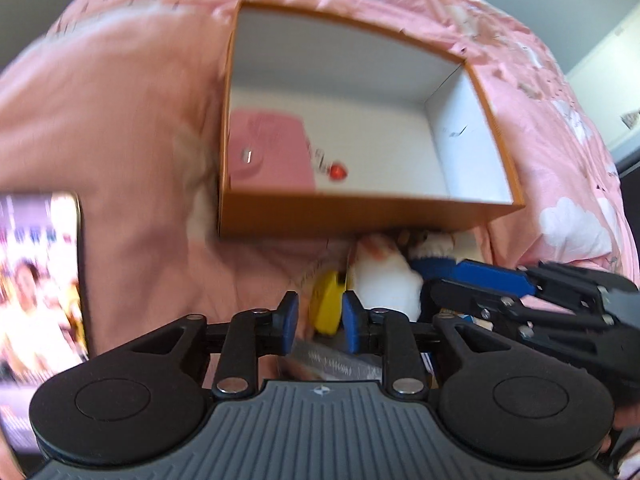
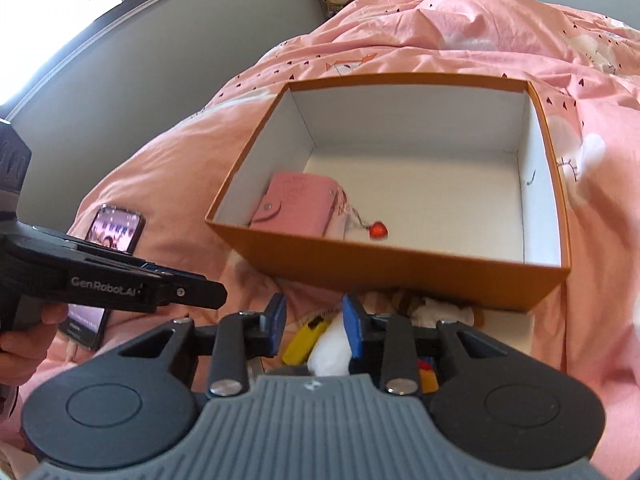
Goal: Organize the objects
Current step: 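Grasp the silver PHOTO CARD box with the left tool while the right tool grasps the grey box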
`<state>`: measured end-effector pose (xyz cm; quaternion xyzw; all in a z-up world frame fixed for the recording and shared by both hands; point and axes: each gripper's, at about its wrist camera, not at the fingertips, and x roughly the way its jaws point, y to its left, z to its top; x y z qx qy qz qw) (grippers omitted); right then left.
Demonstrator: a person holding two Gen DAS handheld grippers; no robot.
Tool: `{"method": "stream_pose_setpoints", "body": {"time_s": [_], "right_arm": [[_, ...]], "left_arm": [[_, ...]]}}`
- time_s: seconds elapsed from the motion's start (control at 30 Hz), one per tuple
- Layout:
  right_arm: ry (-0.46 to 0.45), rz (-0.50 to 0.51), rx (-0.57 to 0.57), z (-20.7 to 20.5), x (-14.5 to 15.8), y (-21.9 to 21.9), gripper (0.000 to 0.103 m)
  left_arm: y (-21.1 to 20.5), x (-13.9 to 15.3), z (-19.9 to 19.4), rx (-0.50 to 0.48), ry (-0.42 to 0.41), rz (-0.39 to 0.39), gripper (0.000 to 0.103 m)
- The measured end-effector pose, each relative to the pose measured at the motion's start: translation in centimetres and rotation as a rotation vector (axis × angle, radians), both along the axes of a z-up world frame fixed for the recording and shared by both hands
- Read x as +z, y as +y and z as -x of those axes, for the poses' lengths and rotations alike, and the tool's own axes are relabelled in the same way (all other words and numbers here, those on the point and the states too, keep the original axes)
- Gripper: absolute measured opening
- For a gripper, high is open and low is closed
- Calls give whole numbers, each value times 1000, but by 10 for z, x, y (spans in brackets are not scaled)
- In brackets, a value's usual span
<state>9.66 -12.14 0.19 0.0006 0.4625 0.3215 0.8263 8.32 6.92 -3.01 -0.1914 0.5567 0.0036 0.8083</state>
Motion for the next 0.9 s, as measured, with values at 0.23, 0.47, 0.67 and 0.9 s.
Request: {"method": "stream_pose_setpoints", "body": {"time_s": [0.23, 0.47, 0.67, 0.9], "right_arm": [[39, 101, 38, 33, -32, -2, 34], [65, 120, 72, 36, -47, 3, 39], [126, 125, 119, 28, -63, 11, 44], [251, 45, 146, 21, -76, 13, 38]], "left_arm": [[-9, -46, 14, 151, 112, 55, 43], [0, -62, 15, 281, 136, 85, 47], [1, -68, 11, 313, 146, 98, 52], [7, -71, 14, 300, 163, 110, 53]]}}
